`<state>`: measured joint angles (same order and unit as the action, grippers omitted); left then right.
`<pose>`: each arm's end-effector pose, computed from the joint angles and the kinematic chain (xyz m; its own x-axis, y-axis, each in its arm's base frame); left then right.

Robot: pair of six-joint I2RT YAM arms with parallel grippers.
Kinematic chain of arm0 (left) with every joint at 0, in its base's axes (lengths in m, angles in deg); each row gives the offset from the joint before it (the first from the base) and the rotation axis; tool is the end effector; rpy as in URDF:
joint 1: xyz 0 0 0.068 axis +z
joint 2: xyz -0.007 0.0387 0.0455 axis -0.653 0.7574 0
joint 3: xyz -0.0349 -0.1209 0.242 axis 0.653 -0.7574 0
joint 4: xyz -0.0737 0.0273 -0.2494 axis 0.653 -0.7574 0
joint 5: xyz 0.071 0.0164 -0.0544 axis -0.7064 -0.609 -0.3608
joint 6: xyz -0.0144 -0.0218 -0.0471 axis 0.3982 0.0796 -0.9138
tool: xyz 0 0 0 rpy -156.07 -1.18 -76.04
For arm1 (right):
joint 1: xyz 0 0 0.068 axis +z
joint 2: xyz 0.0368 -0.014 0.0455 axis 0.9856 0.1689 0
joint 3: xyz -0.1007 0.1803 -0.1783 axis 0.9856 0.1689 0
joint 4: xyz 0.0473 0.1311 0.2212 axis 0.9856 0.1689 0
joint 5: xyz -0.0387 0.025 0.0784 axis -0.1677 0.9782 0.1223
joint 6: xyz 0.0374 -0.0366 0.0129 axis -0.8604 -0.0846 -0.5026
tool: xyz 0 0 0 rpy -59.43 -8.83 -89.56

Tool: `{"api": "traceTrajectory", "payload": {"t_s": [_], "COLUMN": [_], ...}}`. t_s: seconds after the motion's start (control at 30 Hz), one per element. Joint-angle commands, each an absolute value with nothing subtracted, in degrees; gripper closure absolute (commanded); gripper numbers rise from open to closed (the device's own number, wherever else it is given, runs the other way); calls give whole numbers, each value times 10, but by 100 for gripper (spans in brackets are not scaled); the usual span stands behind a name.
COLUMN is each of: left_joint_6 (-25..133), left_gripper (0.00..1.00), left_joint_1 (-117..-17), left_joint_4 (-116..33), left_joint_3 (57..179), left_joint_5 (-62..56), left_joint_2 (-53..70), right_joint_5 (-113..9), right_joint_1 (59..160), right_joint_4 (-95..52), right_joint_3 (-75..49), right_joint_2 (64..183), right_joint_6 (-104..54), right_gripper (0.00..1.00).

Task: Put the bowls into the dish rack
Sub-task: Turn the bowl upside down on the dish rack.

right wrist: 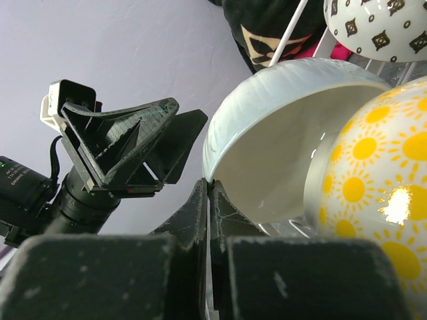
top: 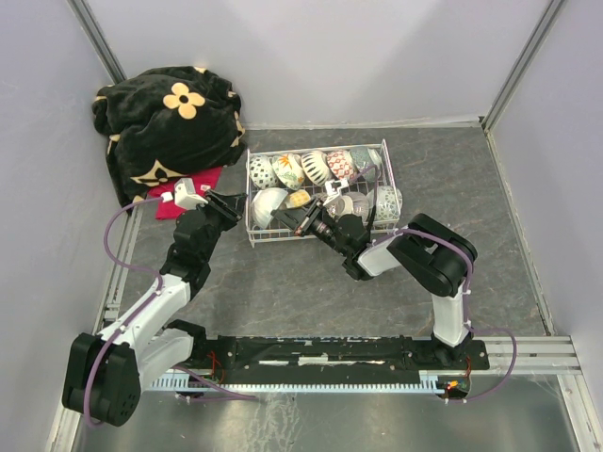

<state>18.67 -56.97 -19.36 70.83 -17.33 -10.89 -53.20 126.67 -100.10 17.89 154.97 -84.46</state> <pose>0.2130 -0.0582 0.2454 -0.2064 -0.6969 -0.6869 0.0443 0.6946 -0.7180 0.2567 0.2753 0.1724 -0.6773 0.6064 -0.4167 -0.4338 0.1282 0.8918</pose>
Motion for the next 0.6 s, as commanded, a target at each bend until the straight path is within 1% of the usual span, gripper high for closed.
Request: {"api": "traceTrajectory", "payload": {"t_s": [0.0,0.57], "left_joint_6": [166,169], "left_gripper": [54,55], "left_joint_1": [-570,-570], "left_joint_4": [-158,-159], "left_joint_3": [707,710], "left_joint_5": [-169,-166], "left_joint_2": [-106,-105], "right_joint_5": [-515,-504], "right_joint_1": [1264,1263], "right_joint_4": [-1012,-879], "right_joint_3": [182,170], "right_joint_2": [1553,1511], "right_joint_6": [-856,-805], "right_gripper": [98,98]}}
